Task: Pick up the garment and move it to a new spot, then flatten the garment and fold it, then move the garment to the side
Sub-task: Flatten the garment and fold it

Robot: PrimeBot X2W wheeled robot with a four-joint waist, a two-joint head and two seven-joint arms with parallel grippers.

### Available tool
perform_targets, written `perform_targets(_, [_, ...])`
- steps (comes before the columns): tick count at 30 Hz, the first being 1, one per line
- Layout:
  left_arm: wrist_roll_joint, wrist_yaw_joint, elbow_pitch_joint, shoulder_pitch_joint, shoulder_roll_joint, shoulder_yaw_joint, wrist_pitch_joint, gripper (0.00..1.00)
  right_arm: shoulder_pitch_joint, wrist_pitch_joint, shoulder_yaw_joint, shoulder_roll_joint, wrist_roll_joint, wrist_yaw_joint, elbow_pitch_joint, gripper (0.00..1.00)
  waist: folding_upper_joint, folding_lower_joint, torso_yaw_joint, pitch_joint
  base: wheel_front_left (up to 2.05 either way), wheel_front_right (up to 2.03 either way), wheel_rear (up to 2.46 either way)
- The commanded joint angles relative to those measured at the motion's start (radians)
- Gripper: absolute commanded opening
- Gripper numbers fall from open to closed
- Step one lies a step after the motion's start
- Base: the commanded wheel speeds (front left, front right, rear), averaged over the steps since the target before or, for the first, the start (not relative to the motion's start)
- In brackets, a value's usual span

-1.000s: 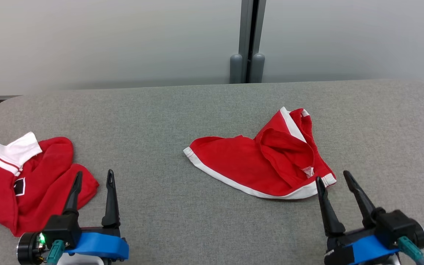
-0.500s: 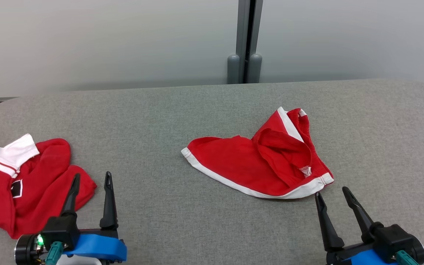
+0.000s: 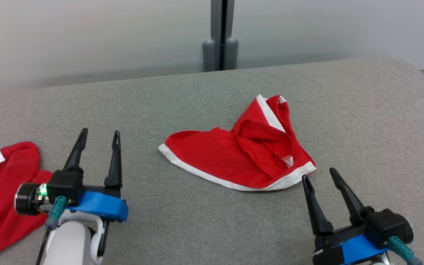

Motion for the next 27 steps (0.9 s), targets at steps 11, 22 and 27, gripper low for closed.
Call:
perform_targets(11, [0.001, -0.017, 0.190, -0.214, 0.062, -0.126, -0.003, 1.00, -0.047, -0.004, 0.016, 0.001, 0.026, 0.000, -0.025, 1.00, 0.0000, -0.0001, -0.083, 0.096, 0.00, 0.00, 0.00])
perform_targets(22, [-0.056, -0.015, 0.441, -0.307, 0.099, -0.263, 0.008, 1.00, -0.072, -0.004, 0.022, 0.001, 0.033, 0.000, -0.019, 1.00, 0.0000, -0.0001, -0.126, 0.138, 0.00, 0.00, 0.00])
perform_targets(27, [-0.087, -0.015, 0.555, -0.335, 0.101, -0.301, 0.009, 1.00, -0.077, -0.004, 0.026, 0.001, 0.033, 0.000, -0.007, 1.00, 0.0000, -0.0001, -0.144, 0.138, 0.00, 0.00, 0.00])
